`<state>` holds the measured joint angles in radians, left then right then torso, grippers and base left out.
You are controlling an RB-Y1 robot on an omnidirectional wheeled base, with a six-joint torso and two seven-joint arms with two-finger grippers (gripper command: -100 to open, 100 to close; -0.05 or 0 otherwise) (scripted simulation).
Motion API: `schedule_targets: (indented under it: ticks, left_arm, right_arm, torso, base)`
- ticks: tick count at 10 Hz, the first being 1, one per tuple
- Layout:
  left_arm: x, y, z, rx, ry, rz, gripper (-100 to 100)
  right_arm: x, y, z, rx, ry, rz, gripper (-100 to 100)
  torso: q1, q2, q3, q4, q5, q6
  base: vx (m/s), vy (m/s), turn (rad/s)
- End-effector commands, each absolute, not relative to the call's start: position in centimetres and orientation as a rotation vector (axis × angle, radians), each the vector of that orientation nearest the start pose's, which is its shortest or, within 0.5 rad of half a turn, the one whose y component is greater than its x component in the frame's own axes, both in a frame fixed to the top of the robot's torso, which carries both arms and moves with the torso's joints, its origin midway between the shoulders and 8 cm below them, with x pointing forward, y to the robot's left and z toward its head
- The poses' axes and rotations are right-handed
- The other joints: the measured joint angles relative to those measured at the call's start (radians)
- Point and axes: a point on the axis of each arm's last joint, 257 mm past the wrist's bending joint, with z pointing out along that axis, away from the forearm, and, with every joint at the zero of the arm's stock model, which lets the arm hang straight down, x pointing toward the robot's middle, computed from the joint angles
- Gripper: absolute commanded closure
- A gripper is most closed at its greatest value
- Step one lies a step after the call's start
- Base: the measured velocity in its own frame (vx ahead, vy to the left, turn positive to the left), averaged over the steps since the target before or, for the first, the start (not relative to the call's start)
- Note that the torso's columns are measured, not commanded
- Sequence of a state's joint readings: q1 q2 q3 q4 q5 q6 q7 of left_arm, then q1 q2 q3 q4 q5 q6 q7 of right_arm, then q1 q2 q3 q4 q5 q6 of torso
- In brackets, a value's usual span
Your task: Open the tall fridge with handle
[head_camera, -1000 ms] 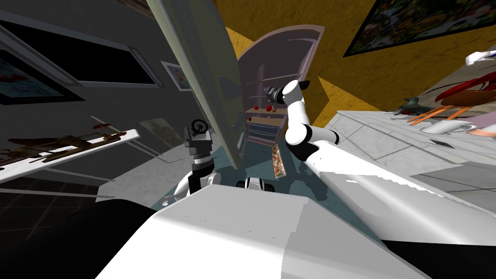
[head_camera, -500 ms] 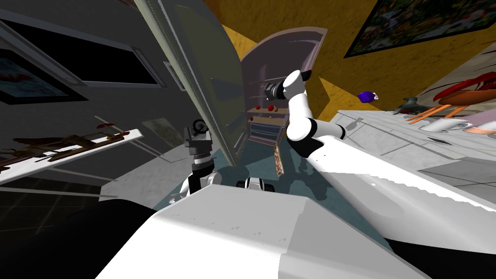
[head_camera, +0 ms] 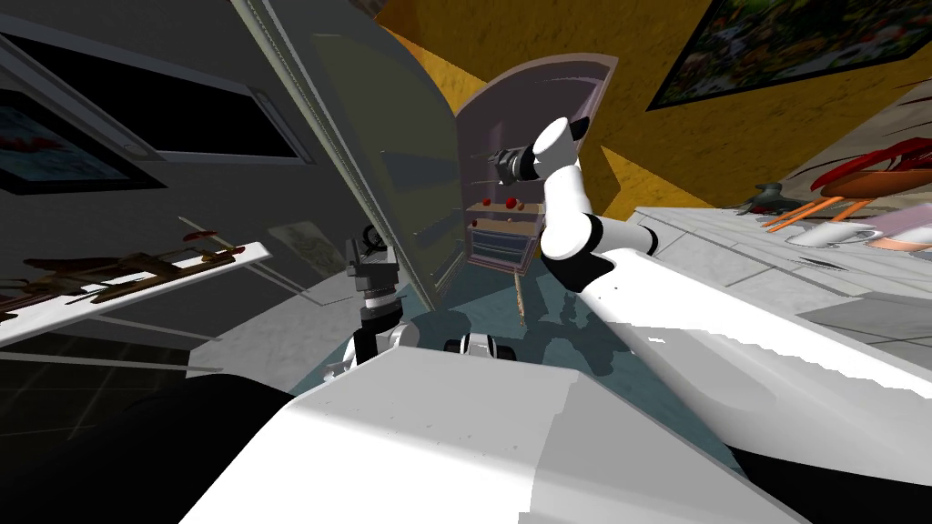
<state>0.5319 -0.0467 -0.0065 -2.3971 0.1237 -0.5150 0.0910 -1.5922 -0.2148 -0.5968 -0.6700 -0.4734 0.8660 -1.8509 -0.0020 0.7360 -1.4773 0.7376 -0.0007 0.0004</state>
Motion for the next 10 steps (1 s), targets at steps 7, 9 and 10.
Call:
schedule_targets:
  ticks: [7,9,10]
  left_arm:
    - [31.0,29.6,6.8,-0.704,0.395,-1.479,0]
    - [31.0,29.6,6.8,-0.704,0.395,-1.479,0]
    - [31.0,29.6,6.8,-0.704,0.395,-1.479,0]
  right_arm:
    - [70.7,-6.9,25.4,-1.782,0.329,-1.29,0]
    - [70.7,-6.9,25.4,-1.782,0.329,-1.29,0]
    - [70.7,-6.9,25.4,-1.782,0.329,-1.29,0]
  torso:
    - [0.001,0.003,0.002,0.001,0.0,0.0]
    - [0.002,0.002,0.001,0.0,0.001,0.0]
    - [0.002,0.002,0.001,0.0,0.001,0.0]
  base:
    - [0.023,0.017,-0.013]
    - [0.0,0.0,0.0]
    - [0.0,0.0,0.0]
